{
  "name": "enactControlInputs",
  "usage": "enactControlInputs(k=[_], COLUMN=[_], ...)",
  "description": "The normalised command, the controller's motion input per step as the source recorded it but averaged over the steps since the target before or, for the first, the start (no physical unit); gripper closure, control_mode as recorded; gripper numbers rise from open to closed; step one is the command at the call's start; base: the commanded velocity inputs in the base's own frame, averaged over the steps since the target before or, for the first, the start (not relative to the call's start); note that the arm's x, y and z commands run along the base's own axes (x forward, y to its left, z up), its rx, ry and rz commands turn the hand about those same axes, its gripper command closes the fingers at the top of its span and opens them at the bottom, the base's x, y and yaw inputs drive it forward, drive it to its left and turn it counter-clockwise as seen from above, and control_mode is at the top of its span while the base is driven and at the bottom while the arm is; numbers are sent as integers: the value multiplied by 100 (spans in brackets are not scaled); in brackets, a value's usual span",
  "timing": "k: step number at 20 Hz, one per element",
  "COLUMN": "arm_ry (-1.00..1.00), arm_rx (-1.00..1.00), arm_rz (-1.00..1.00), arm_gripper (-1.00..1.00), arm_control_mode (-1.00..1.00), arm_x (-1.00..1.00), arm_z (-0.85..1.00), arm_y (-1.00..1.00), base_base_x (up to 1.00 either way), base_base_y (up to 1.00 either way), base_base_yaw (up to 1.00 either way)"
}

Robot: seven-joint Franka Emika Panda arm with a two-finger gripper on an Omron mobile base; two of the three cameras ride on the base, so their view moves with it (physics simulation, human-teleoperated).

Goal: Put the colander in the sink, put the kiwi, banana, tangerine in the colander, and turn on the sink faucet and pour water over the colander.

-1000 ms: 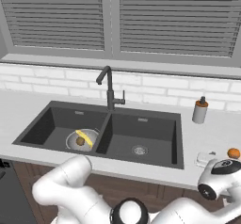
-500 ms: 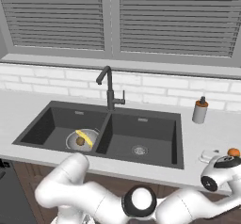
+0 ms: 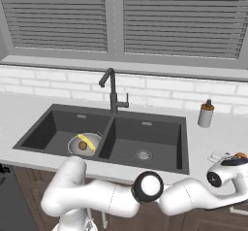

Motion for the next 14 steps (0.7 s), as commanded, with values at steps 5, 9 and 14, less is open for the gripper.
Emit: enactControlInputs(k=[5, 9, 14], arm_ry=[2, 1, 11], arm_rx=[18, 21, 25], arm_rz=[3, 2, 9], arm_gripper=[-100, 100, 100], arm_control_mode=[-100, -100, -100], arm_x=[8, 0, 0], arm_z=[-3, -7, -17], arm_y=[-54, -63, -36], base_base_x=[0, 0, 0], base_base_y=[0, 0, 0], base_base_yaw=[0, 0, 0])
